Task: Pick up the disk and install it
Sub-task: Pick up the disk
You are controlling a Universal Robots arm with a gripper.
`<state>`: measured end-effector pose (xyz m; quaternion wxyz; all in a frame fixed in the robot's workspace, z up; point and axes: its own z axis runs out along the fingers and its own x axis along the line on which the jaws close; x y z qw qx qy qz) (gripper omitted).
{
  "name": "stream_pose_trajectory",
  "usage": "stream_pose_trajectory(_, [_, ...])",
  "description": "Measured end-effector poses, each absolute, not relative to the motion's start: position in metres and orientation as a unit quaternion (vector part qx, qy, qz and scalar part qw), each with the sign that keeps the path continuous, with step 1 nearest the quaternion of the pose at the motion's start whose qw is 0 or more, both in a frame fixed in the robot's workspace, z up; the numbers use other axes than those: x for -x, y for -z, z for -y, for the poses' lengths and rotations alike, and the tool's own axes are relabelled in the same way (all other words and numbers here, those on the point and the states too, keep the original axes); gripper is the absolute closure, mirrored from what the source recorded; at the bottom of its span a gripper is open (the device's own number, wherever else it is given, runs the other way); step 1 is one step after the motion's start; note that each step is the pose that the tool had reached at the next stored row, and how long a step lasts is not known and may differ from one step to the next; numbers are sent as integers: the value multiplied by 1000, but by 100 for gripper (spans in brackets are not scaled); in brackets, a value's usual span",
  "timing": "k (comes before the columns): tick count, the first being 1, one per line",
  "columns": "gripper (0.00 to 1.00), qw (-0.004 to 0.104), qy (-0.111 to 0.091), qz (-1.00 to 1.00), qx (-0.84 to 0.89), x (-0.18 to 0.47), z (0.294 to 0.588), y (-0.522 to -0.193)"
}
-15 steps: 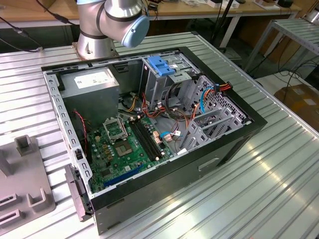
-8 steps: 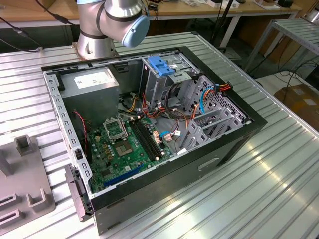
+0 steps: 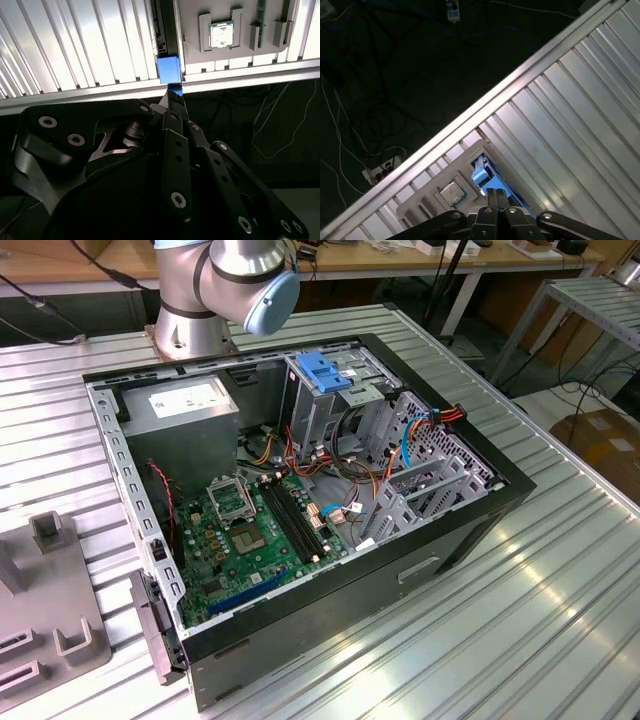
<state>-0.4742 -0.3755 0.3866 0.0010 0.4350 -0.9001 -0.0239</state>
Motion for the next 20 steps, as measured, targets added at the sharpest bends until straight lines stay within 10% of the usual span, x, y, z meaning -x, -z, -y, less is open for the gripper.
stream_pose_trajectory(20, [89, 6, 23, 798, -602, 474, 376, -387])
